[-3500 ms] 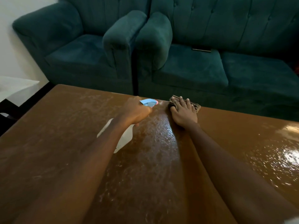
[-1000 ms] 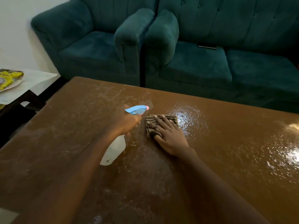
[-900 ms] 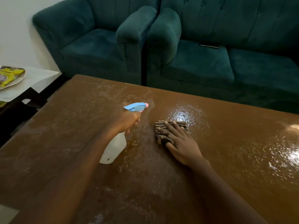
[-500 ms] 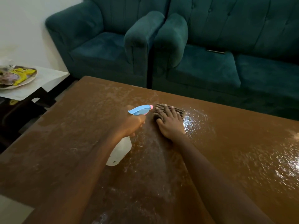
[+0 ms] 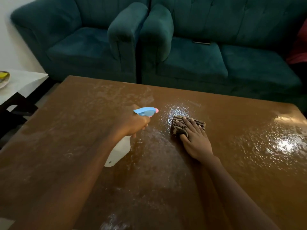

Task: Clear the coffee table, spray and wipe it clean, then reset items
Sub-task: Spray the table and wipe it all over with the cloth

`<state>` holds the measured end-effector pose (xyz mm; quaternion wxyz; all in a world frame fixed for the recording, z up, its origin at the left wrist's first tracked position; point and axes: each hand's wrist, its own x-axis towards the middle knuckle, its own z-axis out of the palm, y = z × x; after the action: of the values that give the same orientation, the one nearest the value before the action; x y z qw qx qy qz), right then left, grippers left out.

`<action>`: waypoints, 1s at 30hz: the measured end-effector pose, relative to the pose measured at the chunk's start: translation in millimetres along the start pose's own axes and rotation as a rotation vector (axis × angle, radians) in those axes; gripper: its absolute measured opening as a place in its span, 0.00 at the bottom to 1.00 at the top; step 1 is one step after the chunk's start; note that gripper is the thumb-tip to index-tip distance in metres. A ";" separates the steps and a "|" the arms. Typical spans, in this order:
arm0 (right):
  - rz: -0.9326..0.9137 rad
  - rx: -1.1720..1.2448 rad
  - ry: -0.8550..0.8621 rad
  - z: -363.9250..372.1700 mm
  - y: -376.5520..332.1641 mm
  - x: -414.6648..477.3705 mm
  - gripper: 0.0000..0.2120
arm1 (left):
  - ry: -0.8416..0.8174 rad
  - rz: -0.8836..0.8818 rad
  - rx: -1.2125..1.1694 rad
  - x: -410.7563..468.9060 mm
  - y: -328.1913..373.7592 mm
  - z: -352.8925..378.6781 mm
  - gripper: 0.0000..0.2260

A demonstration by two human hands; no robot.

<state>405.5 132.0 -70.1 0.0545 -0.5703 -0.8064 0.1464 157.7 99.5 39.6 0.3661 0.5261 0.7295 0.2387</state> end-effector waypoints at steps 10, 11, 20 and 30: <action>0.016 0.017 -0.002 -0.2 -0.6 -13.6 0.24 | -0.064 0.047 0.230 -39.9 -14.5 14.2 0.07; 0.012 0.015 0.000 -0.1 0.1 -13.5 0.24 | -0.059 0.056 0.263 -42.0 -16.2 15.9 0.08; -0.022 0.005 -0.007 5.5 8.4 -12.0 0.25 | 0.081 -0.026 0.207 -76.6 -26.2 19.9 0.05; 0.068 0.024 -0.021 8.0 -23.6 0.7 0.26 | 0.303 -0.048 -0.019 -101.9 -44.0 -7.0 0.05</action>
<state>381.9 124.0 -70.8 0.0477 -0.5952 -0.7852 0.1641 144.3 -10.9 40.4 0.2623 0.4628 0.7866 0.3134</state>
